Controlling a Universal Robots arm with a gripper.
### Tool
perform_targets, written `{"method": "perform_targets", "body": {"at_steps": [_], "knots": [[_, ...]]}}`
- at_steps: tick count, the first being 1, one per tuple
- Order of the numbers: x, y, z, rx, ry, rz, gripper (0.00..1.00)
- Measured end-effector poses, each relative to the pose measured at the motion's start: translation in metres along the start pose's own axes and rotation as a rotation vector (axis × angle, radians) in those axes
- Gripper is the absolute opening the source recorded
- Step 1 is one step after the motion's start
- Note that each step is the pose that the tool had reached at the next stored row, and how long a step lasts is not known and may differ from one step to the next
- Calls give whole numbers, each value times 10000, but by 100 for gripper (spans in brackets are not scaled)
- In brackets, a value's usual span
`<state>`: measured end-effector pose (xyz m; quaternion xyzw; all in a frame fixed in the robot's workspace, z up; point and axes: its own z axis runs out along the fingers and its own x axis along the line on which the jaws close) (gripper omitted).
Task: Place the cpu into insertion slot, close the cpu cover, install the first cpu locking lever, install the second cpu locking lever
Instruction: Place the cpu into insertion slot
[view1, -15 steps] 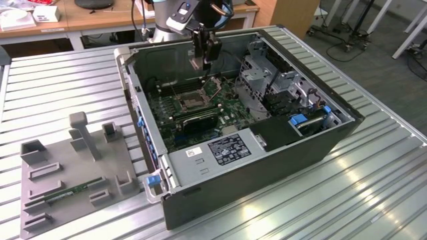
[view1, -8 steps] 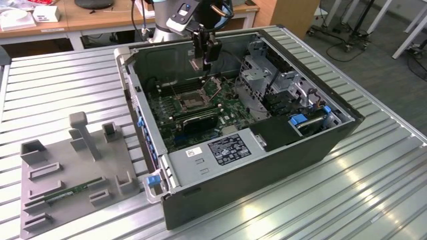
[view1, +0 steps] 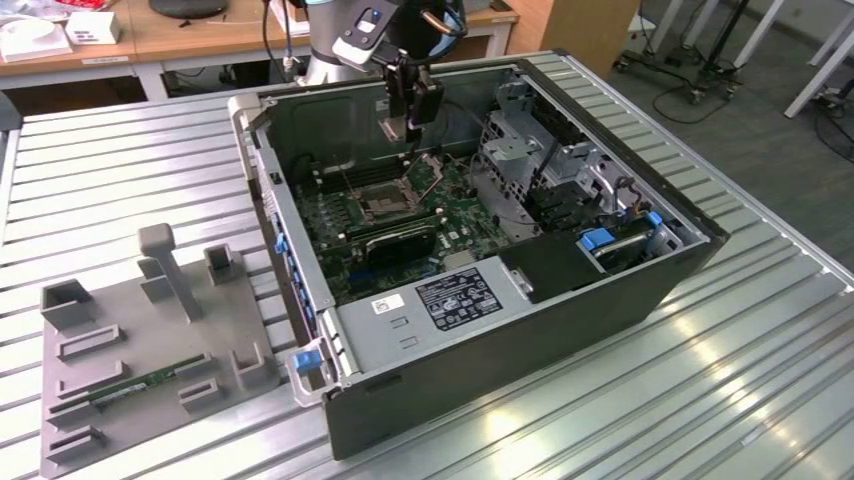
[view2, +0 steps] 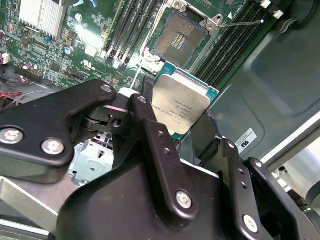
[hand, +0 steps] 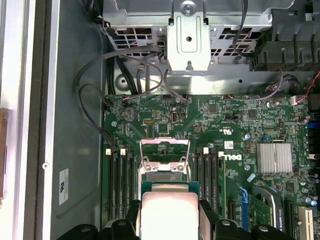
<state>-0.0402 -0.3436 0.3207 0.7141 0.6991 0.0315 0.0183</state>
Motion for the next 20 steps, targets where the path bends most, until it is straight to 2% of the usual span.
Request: {"method": "perform_targets", "body": {"at_steps": [6,17,20], "knots": [[-2,-5,73,2,-3,0,54],[-10,-24,273,37,-5,0,54],[-10,-26,288,41,-6,2,54]]}}
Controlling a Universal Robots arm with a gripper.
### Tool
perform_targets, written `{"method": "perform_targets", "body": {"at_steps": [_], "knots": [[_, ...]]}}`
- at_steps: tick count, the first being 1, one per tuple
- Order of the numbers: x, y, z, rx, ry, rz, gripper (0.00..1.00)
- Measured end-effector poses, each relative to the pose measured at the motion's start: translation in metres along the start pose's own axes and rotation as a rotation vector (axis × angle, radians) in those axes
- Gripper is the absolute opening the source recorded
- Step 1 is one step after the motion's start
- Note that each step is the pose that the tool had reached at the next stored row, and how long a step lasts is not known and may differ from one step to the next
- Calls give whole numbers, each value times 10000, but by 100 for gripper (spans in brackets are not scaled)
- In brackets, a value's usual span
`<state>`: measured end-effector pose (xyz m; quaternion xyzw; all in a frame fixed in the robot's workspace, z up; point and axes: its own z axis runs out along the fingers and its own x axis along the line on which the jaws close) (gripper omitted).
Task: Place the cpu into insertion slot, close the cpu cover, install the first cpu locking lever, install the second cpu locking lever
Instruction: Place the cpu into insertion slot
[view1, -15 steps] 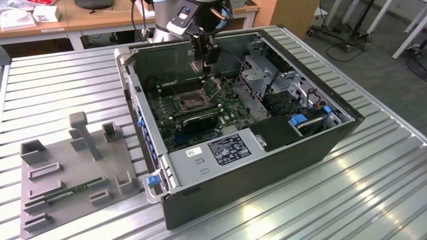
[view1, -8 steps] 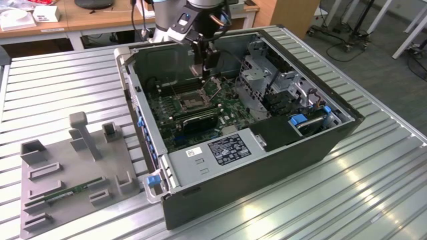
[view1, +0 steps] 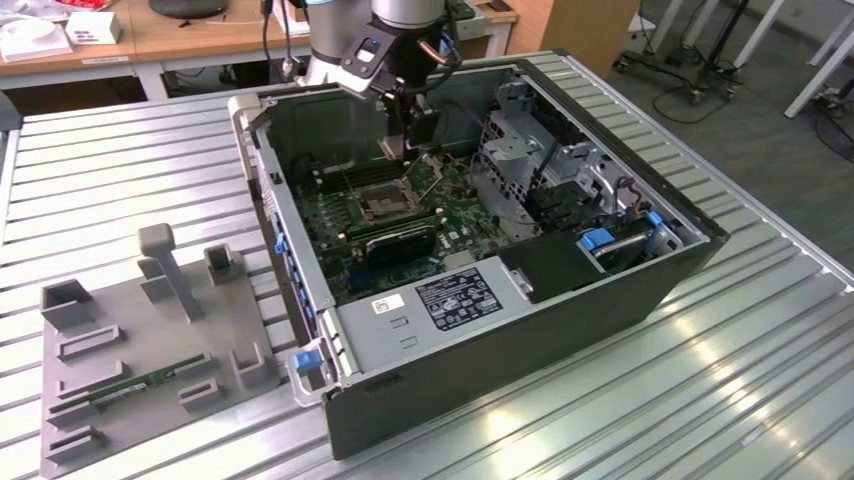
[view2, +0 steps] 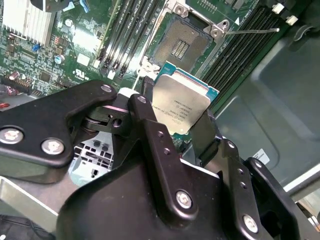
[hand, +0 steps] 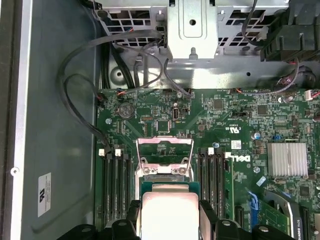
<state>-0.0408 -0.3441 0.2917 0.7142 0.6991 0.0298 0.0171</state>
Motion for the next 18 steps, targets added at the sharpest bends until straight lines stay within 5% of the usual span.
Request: {"method": "perform_targets", "body": {"at_steps": [18], "knots": [[-1,-44,19,-1,2,0,54]]}}
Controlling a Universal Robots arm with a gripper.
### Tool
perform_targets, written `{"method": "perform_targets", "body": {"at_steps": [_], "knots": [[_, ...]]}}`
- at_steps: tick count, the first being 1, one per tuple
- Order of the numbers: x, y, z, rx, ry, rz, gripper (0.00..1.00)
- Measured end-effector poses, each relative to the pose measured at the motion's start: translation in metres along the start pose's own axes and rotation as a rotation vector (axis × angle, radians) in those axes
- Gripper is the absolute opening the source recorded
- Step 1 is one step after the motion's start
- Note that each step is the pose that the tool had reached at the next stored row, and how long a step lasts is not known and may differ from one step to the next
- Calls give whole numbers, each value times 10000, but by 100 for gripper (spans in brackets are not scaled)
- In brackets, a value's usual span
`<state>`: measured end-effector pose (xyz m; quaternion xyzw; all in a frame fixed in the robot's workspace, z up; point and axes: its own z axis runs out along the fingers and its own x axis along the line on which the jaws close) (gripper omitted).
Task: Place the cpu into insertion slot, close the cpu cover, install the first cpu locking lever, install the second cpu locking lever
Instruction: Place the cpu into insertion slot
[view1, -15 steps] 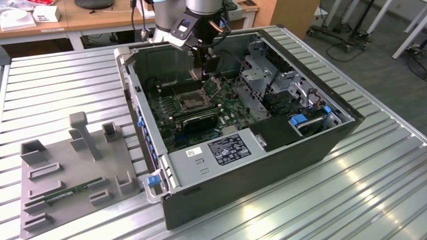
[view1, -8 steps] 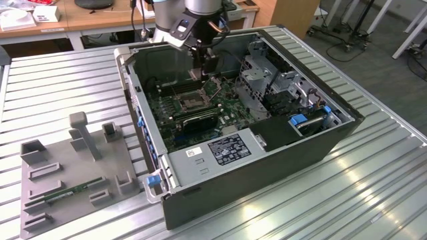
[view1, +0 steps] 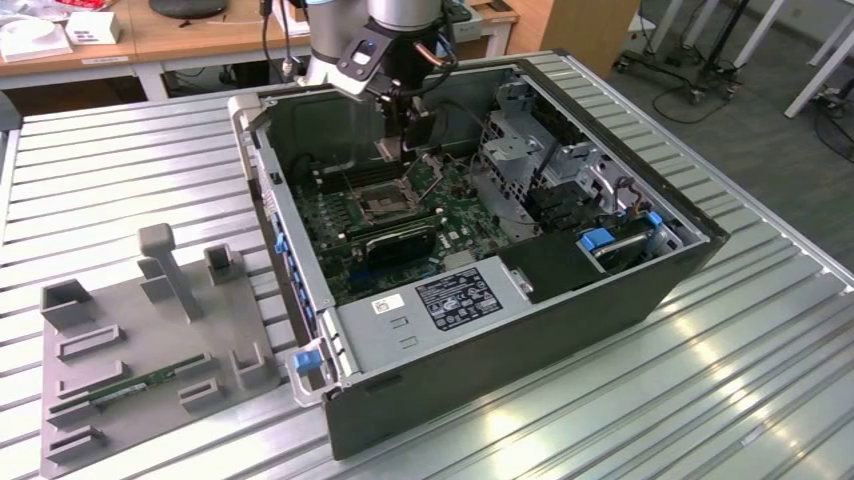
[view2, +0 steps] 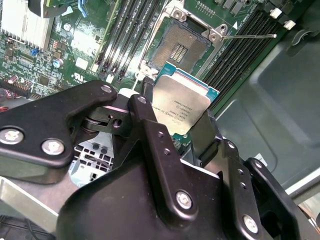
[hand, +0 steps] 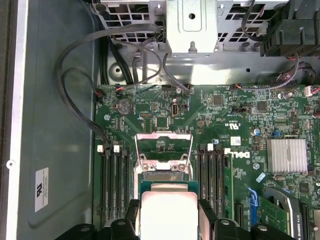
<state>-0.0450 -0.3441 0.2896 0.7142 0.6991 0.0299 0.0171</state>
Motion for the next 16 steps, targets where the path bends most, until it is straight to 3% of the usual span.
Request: {"method": "perform_targets", "body": {"at_steps": [16], "knots": [[-1,-11,26,2,-2,0,54]]}}
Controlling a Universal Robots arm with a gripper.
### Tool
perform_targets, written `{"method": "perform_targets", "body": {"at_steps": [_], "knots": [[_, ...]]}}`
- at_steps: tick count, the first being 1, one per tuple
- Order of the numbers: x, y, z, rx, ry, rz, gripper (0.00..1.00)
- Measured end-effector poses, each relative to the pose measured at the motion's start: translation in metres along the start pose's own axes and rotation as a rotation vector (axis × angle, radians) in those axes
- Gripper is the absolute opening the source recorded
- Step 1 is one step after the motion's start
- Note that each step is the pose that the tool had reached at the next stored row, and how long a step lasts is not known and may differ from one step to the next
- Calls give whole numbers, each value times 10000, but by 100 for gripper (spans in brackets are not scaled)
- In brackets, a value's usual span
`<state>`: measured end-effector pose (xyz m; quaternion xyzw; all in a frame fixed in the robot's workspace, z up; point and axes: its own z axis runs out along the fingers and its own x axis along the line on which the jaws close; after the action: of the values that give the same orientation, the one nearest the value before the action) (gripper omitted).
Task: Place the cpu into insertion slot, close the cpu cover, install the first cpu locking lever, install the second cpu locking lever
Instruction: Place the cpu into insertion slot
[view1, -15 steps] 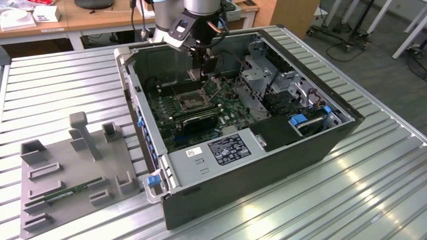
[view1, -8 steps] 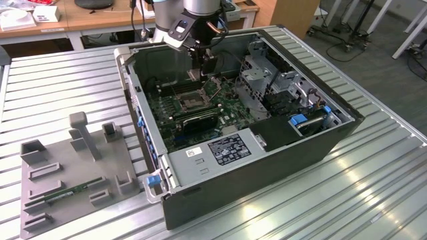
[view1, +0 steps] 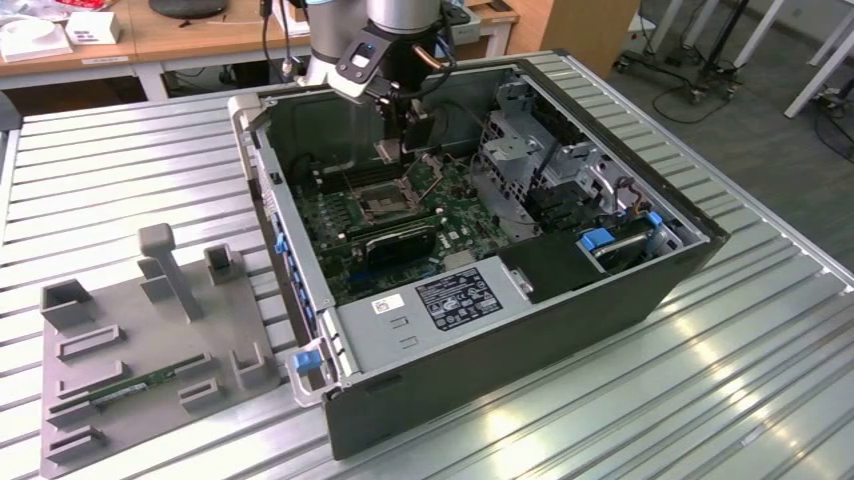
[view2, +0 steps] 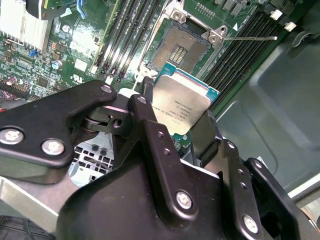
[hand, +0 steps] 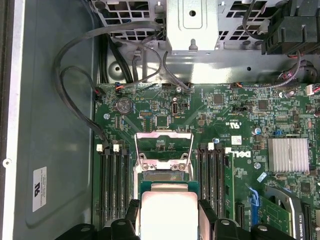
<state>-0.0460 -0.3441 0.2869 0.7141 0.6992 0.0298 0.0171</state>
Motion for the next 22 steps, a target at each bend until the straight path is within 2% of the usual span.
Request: {"method": "perform_targets", "body": {"at_steps": [22], "knots": [[-1,-3,41,0,0,0,54]]}}
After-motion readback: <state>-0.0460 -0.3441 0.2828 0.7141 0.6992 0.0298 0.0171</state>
